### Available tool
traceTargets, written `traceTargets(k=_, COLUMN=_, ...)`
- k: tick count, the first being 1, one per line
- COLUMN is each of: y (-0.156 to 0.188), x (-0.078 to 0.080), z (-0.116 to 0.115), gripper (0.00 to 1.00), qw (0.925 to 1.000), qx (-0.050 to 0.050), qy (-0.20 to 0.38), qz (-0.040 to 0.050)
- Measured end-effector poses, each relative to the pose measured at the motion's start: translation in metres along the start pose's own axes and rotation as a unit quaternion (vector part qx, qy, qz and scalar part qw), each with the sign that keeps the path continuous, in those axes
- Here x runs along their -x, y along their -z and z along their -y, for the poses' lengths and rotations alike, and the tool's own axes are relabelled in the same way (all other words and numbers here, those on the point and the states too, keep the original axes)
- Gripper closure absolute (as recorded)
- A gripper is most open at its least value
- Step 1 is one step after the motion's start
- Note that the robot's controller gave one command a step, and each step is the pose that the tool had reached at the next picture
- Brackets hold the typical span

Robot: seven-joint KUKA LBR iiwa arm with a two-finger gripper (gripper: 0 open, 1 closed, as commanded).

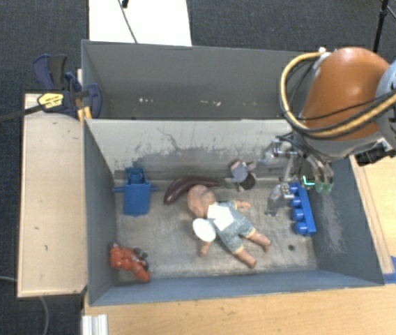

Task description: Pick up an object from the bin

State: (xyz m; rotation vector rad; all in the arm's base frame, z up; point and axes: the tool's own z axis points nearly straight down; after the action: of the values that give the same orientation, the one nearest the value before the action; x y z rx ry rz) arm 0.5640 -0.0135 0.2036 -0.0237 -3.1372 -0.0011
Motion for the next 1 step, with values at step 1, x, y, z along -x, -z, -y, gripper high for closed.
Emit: traceTargets(k=1, y=0.0041, x=0.0016, z=0.0001, gripper=0.00, qw=1.0000, qx=0.000, qy=0.000, qz=0.0040)
